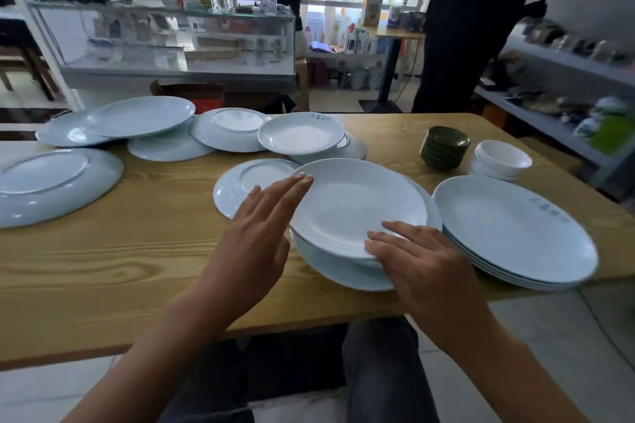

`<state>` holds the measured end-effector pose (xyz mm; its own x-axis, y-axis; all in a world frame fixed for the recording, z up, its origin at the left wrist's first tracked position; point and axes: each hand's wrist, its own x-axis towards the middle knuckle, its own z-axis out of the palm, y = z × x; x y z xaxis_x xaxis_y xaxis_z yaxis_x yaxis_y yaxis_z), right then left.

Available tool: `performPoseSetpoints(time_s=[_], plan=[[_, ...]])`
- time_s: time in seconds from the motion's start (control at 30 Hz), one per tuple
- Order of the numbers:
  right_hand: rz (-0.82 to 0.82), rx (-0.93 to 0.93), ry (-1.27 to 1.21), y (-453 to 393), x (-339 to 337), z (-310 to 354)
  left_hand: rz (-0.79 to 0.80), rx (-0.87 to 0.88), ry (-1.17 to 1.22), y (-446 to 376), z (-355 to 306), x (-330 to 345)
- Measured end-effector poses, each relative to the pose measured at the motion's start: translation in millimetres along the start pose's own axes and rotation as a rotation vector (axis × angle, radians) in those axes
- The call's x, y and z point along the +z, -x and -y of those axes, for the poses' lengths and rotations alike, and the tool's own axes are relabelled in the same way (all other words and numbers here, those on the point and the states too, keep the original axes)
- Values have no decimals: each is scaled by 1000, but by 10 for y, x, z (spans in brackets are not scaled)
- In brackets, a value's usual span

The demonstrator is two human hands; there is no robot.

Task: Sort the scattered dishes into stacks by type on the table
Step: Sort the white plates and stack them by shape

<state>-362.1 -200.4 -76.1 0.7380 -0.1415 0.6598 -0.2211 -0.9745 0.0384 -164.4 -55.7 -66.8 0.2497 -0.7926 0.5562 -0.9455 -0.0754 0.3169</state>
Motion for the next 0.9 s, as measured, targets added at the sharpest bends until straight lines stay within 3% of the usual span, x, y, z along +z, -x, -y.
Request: performPoseSetpoints(time_s=[0.23, 0.43, 0.67, 0.9], plan=[[-17, 66, -63, 252, -73, -84, 23, 5, 1, -116, 1, 157], [36, 88, -167, 359, -39, -85, -47, -209, 270, -119, -136, 183], [112, 190, -227, 291, -137, -14, -42, -236, 275, -127, -57, 134], [143, 139, -276, 25, -173, 76, -64, -227, 221, -114, 87, 91]])
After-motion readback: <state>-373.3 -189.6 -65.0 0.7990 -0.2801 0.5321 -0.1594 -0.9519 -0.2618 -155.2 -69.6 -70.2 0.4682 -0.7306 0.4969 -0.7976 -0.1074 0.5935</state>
